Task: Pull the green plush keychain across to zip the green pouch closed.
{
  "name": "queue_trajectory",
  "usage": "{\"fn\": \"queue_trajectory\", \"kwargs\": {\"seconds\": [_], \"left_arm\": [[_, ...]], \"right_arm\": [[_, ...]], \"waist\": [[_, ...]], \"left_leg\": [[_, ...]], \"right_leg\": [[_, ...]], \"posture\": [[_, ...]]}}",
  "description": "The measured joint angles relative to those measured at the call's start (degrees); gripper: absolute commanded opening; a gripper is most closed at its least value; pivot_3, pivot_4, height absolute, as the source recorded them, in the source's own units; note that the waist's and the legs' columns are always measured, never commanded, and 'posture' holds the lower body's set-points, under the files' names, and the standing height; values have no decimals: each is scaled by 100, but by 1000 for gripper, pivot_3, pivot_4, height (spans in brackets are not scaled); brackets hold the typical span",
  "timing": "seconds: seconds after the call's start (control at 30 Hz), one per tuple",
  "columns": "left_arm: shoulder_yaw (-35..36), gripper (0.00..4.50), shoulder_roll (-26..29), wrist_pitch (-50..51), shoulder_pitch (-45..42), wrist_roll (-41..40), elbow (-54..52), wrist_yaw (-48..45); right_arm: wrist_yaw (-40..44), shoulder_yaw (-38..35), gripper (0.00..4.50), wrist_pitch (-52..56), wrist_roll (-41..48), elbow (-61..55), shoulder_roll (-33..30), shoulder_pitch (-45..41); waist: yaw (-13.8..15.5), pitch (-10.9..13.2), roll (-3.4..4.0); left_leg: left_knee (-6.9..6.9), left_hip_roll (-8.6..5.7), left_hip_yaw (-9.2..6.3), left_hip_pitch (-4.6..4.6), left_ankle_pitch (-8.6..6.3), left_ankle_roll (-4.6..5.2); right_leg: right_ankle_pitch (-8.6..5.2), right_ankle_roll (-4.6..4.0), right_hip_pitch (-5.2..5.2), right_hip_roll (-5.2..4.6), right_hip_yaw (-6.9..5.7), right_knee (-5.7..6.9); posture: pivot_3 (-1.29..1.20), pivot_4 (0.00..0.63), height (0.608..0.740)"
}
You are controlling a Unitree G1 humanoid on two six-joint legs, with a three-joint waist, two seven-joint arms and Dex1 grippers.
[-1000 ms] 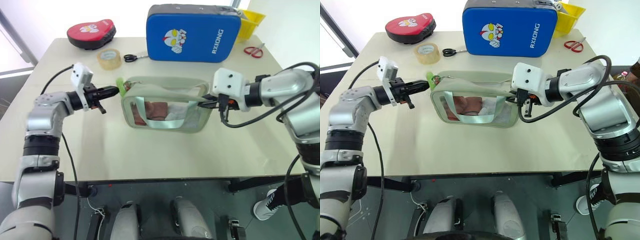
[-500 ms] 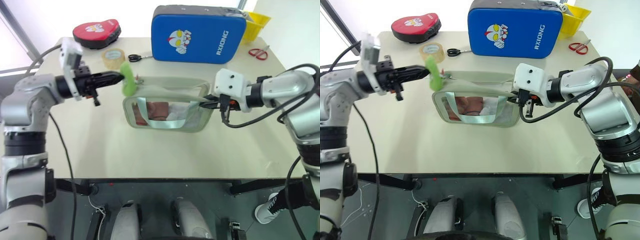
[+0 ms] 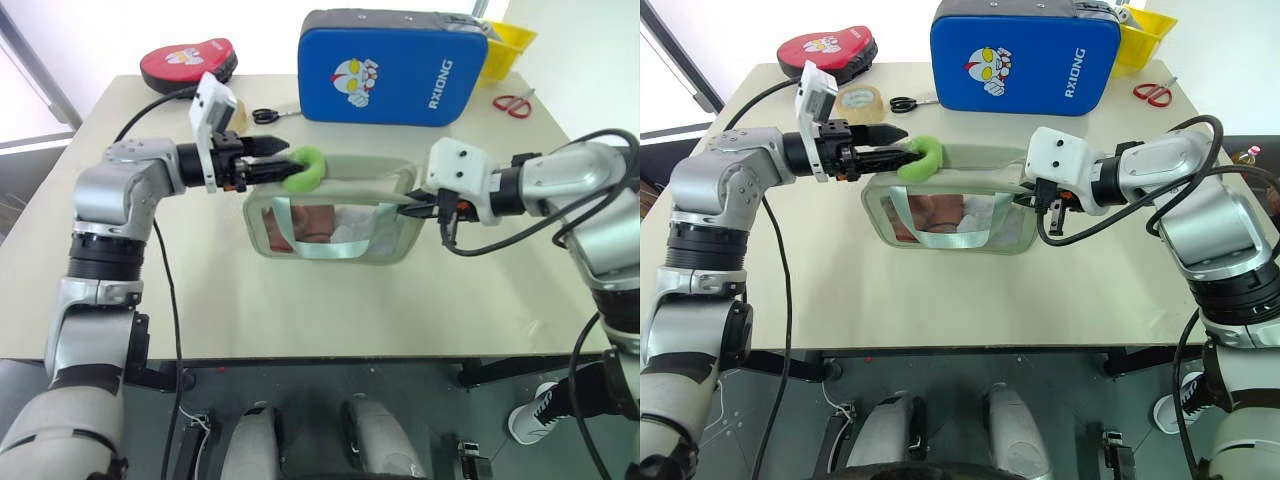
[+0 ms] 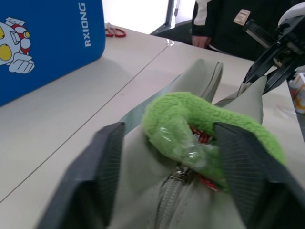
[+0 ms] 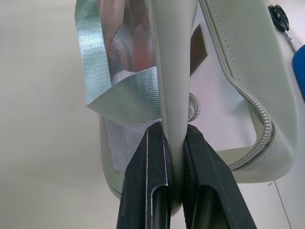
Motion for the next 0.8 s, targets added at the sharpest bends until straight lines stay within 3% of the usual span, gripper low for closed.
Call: {"fn": "queue_trajectory", "kwargs": {"seconds": [0.3,0.47,0.6,0.8], "left_arm": [[482,4312,964,-201,97,-6,1,-387],[658,4312,1105,-228,1219,-407,-735,-1020],[475,3038,1113,-405,1523,-319,-1048,-1136],[349,47,915,-601,1477,-88,-1039,-856]], "right_arm": [[-88,-3,0,64,-14,-58,-9,48],[-119,-2,0,60,-29,-50,-8,49],[-117,-2,0,58,-55,-47,-9,49],[-104,7,0,63,-64,-4,-10,49]], "waist": [[3,0,0],[3,0,0],[13,0,0],[22,0,0]], "left_leg": [[0,1,2,0,0,0],[0,5,0,0,1,-1],[3,2,4,4,1,-1],[3,0,6,2,0,0]], "right_leg": [[0,0,-1,-1,0,0],[0,0,-1,-3,-1,-1],[0,0,5,-2,-1,0],[0,0,5,-1,-1,-1]], "posture": [[0,150,737],[0,150,737],[0,150,737],[0,150,737]]}}
